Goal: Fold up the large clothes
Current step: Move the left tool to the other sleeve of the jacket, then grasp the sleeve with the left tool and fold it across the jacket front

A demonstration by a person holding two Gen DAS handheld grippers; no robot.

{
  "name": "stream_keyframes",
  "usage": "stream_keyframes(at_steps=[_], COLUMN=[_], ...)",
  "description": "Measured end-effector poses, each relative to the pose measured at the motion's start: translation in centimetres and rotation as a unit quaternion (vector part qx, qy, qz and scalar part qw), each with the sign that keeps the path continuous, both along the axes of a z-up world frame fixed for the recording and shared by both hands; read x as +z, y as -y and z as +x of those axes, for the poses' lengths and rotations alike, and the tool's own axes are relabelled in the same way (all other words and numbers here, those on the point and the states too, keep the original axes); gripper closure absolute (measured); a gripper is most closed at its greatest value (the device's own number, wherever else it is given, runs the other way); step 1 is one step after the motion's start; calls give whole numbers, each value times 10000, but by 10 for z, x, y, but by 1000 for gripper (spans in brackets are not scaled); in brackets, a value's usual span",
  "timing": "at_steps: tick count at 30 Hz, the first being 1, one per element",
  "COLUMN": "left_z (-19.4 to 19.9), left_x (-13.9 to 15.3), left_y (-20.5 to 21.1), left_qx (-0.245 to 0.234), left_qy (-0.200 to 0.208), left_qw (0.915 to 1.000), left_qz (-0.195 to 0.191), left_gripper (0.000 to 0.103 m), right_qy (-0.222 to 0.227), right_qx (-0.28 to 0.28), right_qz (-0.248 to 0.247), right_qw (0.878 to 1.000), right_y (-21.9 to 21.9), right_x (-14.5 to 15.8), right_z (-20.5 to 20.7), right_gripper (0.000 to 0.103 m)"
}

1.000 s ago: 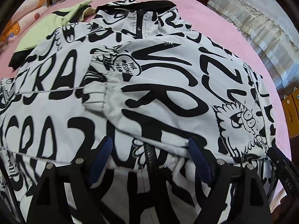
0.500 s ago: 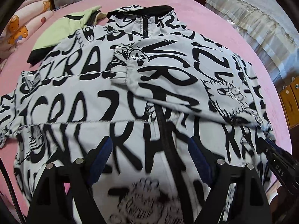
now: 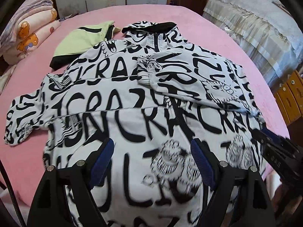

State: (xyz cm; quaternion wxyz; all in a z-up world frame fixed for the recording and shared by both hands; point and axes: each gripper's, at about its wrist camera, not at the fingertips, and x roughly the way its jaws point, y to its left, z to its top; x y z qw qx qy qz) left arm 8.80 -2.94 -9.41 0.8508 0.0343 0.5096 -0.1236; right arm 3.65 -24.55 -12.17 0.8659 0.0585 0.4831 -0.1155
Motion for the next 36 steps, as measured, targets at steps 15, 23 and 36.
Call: stream_keyframes(at_steps=[15,23,36], left_z=[-26,-6,32], left_x=[43,34,-28], left_y=[-126,-208,-335], left_qx=[483,1254,2620], left_qy=[484,552,191], left_qw=[9974,9903,9649], left_qz=[222,233,-48], left_gripper=[21,21,21], right_qy=[87,308,396], right_qx=[923,1467,2123], right_qz=[-189,-238,-147], right_qw=[9955,9884,9763], right_y=[-113,-187,-293], right_x=[21,35,14], right_z=[16,49,112], right_gripper=[69,69,69])
